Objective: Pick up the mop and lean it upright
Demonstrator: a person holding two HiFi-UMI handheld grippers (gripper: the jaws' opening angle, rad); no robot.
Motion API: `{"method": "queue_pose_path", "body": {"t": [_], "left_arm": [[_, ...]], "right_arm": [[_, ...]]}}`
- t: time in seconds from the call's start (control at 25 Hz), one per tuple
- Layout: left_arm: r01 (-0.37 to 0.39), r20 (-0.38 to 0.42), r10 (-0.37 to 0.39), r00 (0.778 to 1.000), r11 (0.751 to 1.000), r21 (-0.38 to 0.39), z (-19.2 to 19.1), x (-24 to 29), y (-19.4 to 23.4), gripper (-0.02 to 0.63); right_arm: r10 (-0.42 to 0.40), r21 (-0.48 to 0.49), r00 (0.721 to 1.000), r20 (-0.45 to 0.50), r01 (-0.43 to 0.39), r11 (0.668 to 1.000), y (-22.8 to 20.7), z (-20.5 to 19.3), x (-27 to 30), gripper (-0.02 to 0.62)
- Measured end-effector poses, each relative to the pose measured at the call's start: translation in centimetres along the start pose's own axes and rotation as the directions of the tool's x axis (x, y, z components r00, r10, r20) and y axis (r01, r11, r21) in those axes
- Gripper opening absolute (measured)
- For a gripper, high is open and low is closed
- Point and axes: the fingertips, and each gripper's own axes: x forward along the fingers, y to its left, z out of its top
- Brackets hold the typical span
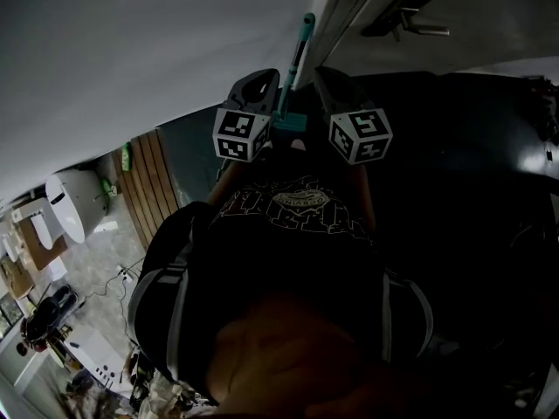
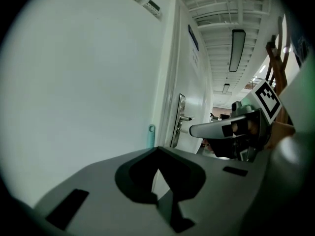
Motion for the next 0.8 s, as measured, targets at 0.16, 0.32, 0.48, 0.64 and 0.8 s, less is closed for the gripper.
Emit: {"method": "queue_pose_path", "body": {"t": [0.16, 0.32, 0.48, 0.64, 0.8], "left_arm": [[-0.020, 0.003, 0.020, 1.000, 1.000, -0.013, -0.6, -1.6, -0.2, 0.048], [-0.039, 0.005, 0.039, 0.999, 0.999, -0.025, -1.0, -2.7, 0.0, 0.048], [-0.049, 0.015, 0.049, 0.999, 0.998, -0.032, -0.9, -3.4, 0.1, 0.048], [-0.045, 0.011, 0.045, 0.999, 0.999, -0.025, -1.0, -3.9, -0.2, 0.048], [-0.033, 0.013, 0.034, 0.999, 0.999, -0.026, -1.0, -3.9, -0.6, 0.048]], "right_arm": [[0.025, -0.015, 1.000, -0.018, -0.026, 1.000, 0.9, -0.5, 0.0, 0.020], [0.042, -0.022, 0.999, -0.023, -0.043, 0.999, 1.8, -0.8, 0.1, 0.020], [0.049, -0.025, 0.998, -0.036, -0.050, 0.998, 2.4, -1.1, 0.0, 0.020], [0.048, -0.024, 0.998, -0.037, -0.049, 0.999, 2.9, -1.2, -0.4, 0.020], [0.042, -0.019, 0.999, -0.034, -0.043, 0.999, 2.9, -1.3, -0.7, 0.020]]}}
